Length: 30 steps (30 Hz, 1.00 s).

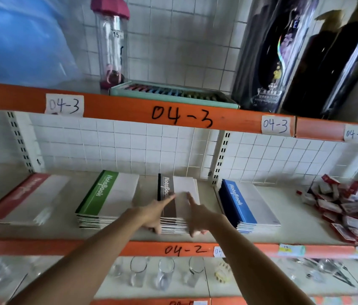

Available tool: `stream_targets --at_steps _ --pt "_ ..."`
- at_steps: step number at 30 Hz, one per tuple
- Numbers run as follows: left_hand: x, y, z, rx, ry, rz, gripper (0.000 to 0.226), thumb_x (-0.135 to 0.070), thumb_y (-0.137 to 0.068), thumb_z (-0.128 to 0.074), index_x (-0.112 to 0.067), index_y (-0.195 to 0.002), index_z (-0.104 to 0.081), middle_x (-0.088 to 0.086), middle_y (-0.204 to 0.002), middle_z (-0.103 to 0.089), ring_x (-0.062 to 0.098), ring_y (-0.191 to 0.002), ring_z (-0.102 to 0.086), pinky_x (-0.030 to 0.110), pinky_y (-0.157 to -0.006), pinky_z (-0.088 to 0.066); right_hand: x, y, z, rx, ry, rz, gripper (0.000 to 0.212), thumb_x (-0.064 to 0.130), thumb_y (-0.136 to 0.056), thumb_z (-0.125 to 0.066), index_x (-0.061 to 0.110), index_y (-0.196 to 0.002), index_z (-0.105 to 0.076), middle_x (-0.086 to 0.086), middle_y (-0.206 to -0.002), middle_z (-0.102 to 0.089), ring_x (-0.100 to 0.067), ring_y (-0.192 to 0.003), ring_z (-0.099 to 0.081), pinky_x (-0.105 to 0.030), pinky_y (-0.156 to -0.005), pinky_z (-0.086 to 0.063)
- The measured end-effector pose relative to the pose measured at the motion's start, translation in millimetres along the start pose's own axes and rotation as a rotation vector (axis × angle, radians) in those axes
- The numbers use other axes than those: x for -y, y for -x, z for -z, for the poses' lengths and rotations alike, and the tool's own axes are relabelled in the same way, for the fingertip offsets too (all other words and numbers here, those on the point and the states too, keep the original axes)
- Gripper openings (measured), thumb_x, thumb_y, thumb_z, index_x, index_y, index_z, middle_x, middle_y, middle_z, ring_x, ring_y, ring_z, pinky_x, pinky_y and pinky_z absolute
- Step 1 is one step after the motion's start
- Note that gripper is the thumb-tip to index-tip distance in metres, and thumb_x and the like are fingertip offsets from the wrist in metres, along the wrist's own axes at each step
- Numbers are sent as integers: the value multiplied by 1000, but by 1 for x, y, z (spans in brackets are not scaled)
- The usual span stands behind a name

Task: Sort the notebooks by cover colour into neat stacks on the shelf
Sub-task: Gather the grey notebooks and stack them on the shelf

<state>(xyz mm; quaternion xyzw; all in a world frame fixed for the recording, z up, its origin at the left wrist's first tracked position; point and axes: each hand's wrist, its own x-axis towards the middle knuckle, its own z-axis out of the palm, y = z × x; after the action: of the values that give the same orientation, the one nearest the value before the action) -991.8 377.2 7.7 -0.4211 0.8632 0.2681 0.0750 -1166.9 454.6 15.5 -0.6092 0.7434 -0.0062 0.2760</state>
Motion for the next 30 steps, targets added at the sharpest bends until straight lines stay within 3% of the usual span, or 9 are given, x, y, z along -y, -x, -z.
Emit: stream_targets --at_steps 4,10,14,17,20,23,26,28,30 --pt "3 3 -2 -6 -10 -17 136 -4 -71 -84 -59 -144 17 26 -146 -39 36 -114 -59 48 -98 -51 -2 1 -2 -33 15 -17 134 6 -74 -82 30 -153 23 -25 -113 -64 -12 -59 -53 -24 -46 -47" --pt "3 3 0 21 -40 -6 134 -6 -72 -84 -54 -147 16 24 -149 -38 36 -116 -59 49 -97 -51 -1 1 -10 -64 25 -23 129 6 -78 -80 29 -152 23 -19 -106 -63 -12 -60 -54 -23 -48 -48" --pt "-1 3 8 83 -64 1 137 -19 -68 -90 -49 -151 16 25 -146 -44 32 -110 -62 39 -85 -55 -1 2 -13 -45 -42 -52 135 12 -73 -85 32 -153 23 -25 -130 -56 -32 -96 -66 -27 -60 -50" --pt "-7 -3 17 62 -117 -1 138 -32 -65 -92 -39 -154 13 14 -160 -26 34 -137 -43 47 -106 -44 -2 5 -7 -86 -67 -49 128 12 -70 -87 34 -155 6 -24 -132 -53 -36 -102 -64 -39 -68 -59" --pt "-12 -9 16 112 -154 39 130 -32 -71 -88 -40 -154 13 18 -155 -34 33 -110 -64 45 -92 -55 -5 4 -10 -105 -96 -77 123 7 -71 -85 40 -153 0 -23 -117 -59 -25 -75 -66 -43 -67 -62" --pt "-16 -9 16 145 -168 63 127 -35 -75 -85 -47 -151 16 22 -143 -47 30 -88 -71 45 -82 -60 -4 5 -10 -90 -51 -81 126 12 -73 -85 35 -155 9 -24 -123 -60 -31 -91 -68 -47 -78 -60" --pt "-13 -9 17 107 -190 27 128 -39 -75 -85 -43 -151 18 18 -151 -41 34 -117 -61 42 -92 -53 7 6 -1 -33 93 -139 140 35 -67 -89 25 -154 20 -26 -151 -35 -43 -135 -41 -54 -107 -41" --pt "-8 -5 22 100 -140 14 133 -41 -70 -87 -40 -152 19 13 -161 -23 36 -138 -41 46 -106 -43 22 8 9 -51 198 -183 149 50 -58 -90 24 -154 20 -24 -161 -10 -45 -146 -18 -59 -114 -28" --pt "4 4 35 55 -80 -2 133 -42 -67 -89 -42 -153 12 12 -163 -13 39 -141 -33 52 -108 -40 39 5 21 -121 187 -105 142 49 -57 -91 24 -157 6 -19 -162 -7 -44 -146 -15 -61 -114 -26"
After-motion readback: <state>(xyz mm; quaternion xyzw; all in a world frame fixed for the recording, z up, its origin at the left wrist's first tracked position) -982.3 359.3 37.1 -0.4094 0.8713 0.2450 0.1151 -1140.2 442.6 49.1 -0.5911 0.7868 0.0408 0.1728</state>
